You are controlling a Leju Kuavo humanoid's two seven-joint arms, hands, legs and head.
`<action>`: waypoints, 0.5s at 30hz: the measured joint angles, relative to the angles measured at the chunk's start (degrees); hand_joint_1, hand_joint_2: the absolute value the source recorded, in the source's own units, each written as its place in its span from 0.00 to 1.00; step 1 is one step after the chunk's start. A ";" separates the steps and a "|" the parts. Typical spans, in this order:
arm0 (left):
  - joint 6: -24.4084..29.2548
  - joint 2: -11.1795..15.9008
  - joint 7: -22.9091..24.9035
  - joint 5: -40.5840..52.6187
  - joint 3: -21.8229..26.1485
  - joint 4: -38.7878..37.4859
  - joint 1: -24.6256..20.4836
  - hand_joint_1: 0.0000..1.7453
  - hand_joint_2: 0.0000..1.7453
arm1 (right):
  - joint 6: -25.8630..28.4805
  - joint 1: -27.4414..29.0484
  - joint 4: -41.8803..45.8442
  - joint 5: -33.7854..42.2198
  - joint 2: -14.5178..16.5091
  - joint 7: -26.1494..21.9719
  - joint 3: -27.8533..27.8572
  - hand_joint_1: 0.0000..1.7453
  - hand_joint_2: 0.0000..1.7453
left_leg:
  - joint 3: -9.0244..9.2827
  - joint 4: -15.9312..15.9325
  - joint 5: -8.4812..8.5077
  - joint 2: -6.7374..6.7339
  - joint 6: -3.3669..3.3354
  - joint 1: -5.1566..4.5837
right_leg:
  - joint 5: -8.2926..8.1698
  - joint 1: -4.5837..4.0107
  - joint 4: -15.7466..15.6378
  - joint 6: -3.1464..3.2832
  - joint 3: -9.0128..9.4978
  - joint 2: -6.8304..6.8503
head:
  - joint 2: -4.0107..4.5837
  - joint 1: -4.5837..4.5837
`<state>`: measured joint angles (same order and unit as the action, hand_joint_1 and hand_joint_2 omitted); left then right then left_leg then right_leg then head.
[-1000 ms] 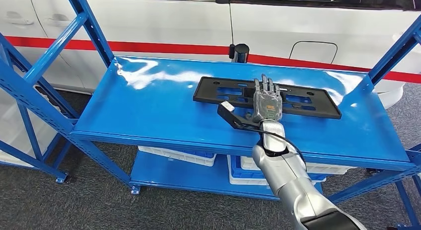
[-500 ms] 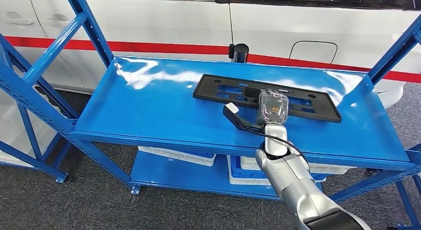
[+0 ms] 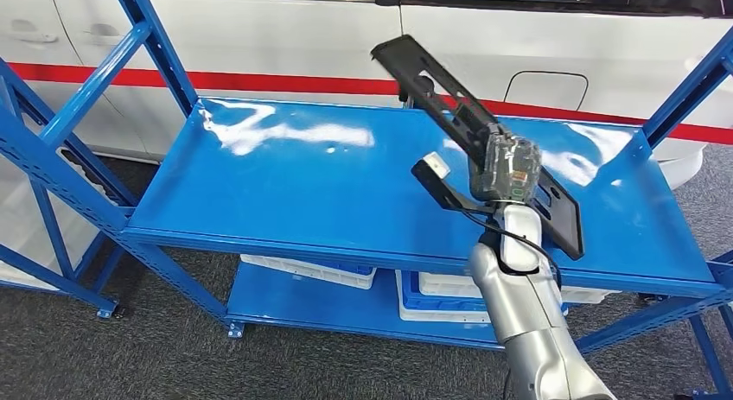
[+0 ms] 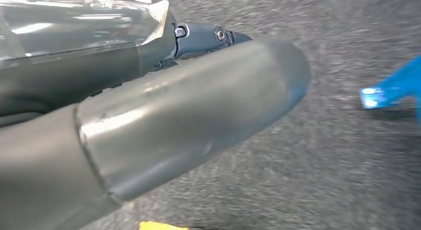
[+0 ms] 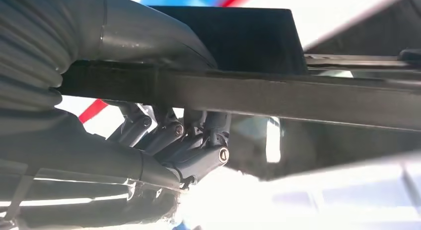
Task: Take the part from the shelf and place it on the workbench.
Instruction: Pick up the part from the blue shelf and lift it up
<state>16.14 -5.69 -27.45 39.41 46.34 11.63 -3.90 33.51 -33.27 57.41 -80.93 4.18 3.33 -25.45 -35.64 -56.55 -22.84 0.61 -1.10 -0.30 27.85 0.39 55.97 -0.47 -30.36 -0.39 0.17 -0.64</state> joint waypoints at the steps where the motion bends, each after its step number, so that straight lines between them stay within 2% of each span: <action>1: -0.22 0.00 -0.89 0.05 0.34 0.00 0.00 0.00 0.00 | -0.56 1.08 4.04 1.76 -0.05 -1.11 0.90 1.00 1.00 | -0.02 0.00 0.00 0.00 0.00 0.00 | 0.00 0.00 0.00 0.00 -0.02 0.00 | 0.00 0.00; 4: -0.47 -0.01 -1.93 0.08 1.19 0.00 -0.03 0.00 0.00 | -2.33 3.40 14.64 4.38 -0.32 -2.71 2.87 1.00 1.00 | -0.03 0.00 -0.02 -0.05 0.01 0.00 | 0.00 0.00 0.00 0.00 -0.05 -0.04 | -0.01 0.00; 8: -0.71 -0.03 -2.03 0.12 1.73 0.00 -0.13 0.00 1.00 | -2.45 5.09 22.49 5.35 -0.63 -3.44 4.18 1.00 1.00 | -0.02 0.00 -0.03 -0.06 0.01 0.01 | 0.00 0.00 -0.01 0.00 -0.06 -0.04 | -0.01 -0.01; 15: 4.42 -0.78 0.49 1.31 2.31 0.00 -1.00 0.00 1.00 | -3.53 5.66 32.54 9.93 -1.81 -5.99 4.71 1.00 1.00 | -0.01 0.00 -0.02 -0.05 0.01 0.00 | 0.00 0.00 0.00 0.00 -0.02 -0.03 | 0.00 -0.01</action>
<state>20.56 -6.47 -26.96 40.71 48.65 11.63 -4.90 29.97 -27.61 89.96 -71.00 2.37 -2.66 -20.74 -35.66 -56.55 -22.85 0.56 -1.09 -0.30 27.85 0.39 55.97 -0.47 -30.38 -0.42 0.18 -0.65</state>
